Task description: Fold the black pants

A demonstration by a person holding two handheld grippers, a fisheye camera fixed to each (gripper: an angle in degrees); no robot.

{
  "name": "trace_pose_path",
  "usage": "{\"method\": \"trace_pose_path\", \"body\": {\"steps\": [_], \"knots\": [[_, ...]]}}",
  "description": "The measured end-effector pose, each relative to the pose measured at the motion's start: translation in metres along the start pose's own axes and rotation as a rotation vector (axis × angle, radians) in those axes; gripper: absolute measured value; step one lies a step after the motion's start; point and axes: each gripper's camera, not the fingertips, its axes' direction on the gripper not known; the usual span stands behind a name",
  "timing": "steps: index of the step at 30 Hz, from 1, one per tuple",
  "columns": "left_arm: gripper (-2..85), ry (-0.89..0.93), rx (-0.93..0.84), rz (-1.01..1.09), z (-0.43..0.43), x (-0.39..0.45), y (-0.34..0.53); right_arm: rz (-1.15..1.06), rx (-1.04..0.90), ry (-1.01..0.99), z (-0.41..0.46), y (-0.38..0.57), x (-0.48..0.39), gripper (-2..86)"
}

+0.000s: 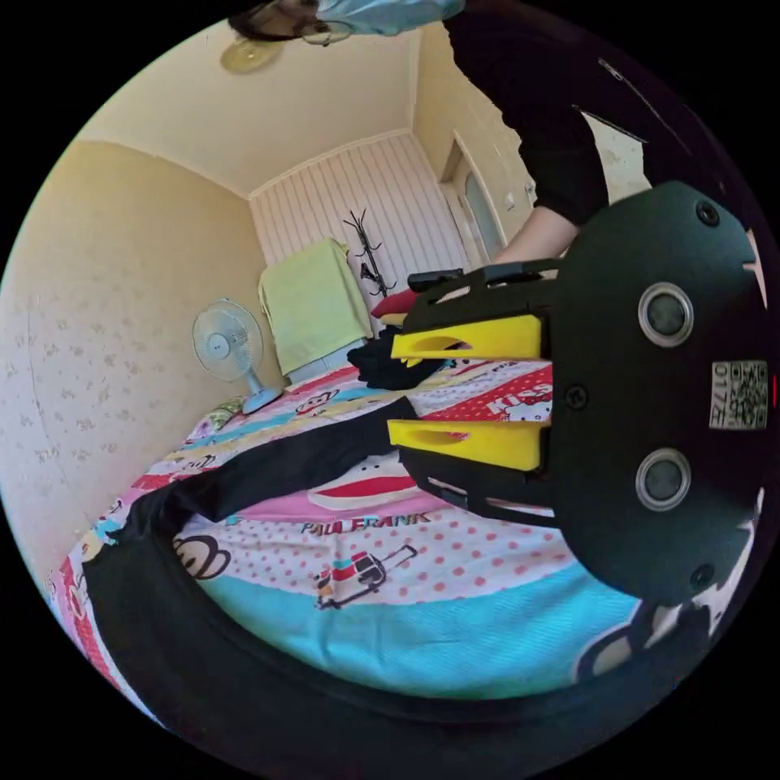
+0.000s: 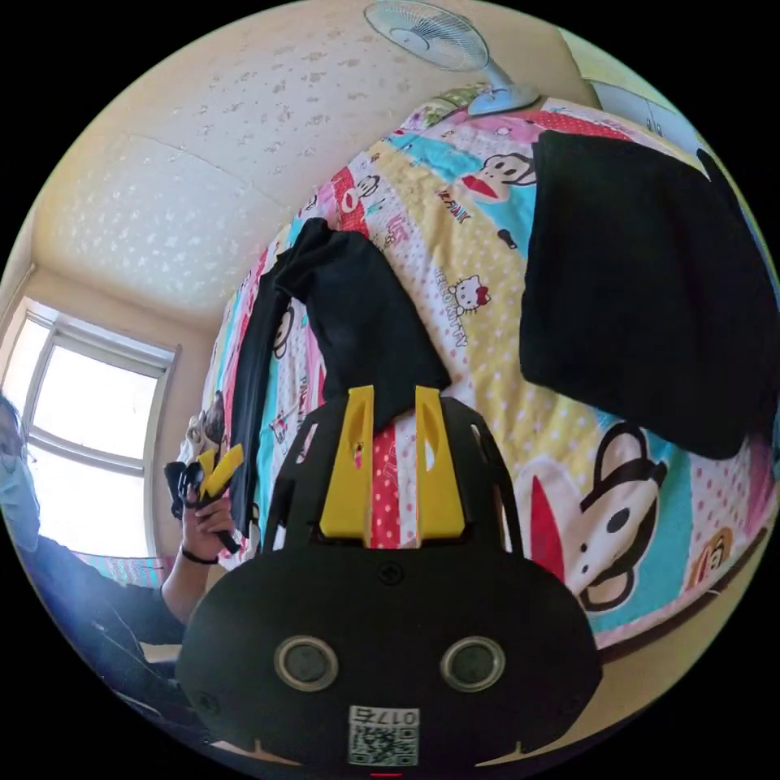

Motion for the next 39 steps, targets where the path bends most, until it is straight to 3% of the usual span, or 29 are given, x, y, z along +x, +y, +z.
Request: {"method": "trace_pose_path", "body": {"steps": [3,6,8,12,14,16,20,22,24,26,29,32,37,39], "knots": [[15.2,-0.06,-0.15,-0.148,0.071,-0.012,-0.051,-0.138,-0.111,0.216,0.024,-0.027,-0.029,9.0],[16.9,-0.177,-0.151,-0.143,0.117,-0.011,-0.064,-0.241,-0.168,0.44,0.06,-0.033,-0.049,8.1],[17.9,-0.192,-0.232,-0.257,0.146,-0.023,-0.059,-0.265,-0.22,0.338,0.085,-0.029,-0.051,5.9],[16.0,-0.263,-0.111,-0.315,0.148,-0.016,-0.047,-0.109,-0.083,0.141,0.073,-0.016,-0.044,8.2],[16.3,-0.198,-0.082,-0.362,0.146,-0.012,-0.042,-0.05,0.044,-0.154,0.048,-0.006,-0.039,11.8],[16.1,-0.142,-0.12,-0.4,0.149,-0.008,-0.038,0.0,0.051,-0.086,0.047,-0.004,-0.042,13.1],[15.3,-0.227,-0.096,-0.354,0.16,0.008,-0.032,-0.011,-0.069,0.009,0.069,-0.015,-0.058,12.7],[13.1,-0.254,-0.077,-0.358,0.162,0.013,-0.032,-0.031,-0.092,0.072,0.07,-0.013,-0.073,9.1],[5.3,-0.273,-0.085,-0.352,0.163,0.018,-0.03,-0.107,-0.125,0.151,0.072,-0.004,-0.09,5.9],[3.8,-0.172,-0.162,-0.41,0.166,0.013,-0.026,-0.142,-0.123,0.183,0.061,0.007,-0.109,4.1],[2.8,0.016,-0.176,-0.47,0.151,0.024,-0.02,-0.105,-0.09,0.078,0.019,0.018,-0.126,3.2],[2.2,0.056,-0.164,-0.392,0.12,0.07,-0.02,-0.078,-0.078,-0.05,-0.031,0.033,-0.145,2.9],[2.4,-0.124,-0.175,-0.226,0.084,0.157,0.007,-0.188,-0.106,-0.033,-0.069,0.076,-0.184,2.8],[3.1,-0.288,-0.159,-0.22,0.085,0.163,0.038,-0.179,-0.169,-0.016,-0.05,0.091,-0.179,2.9]]}}
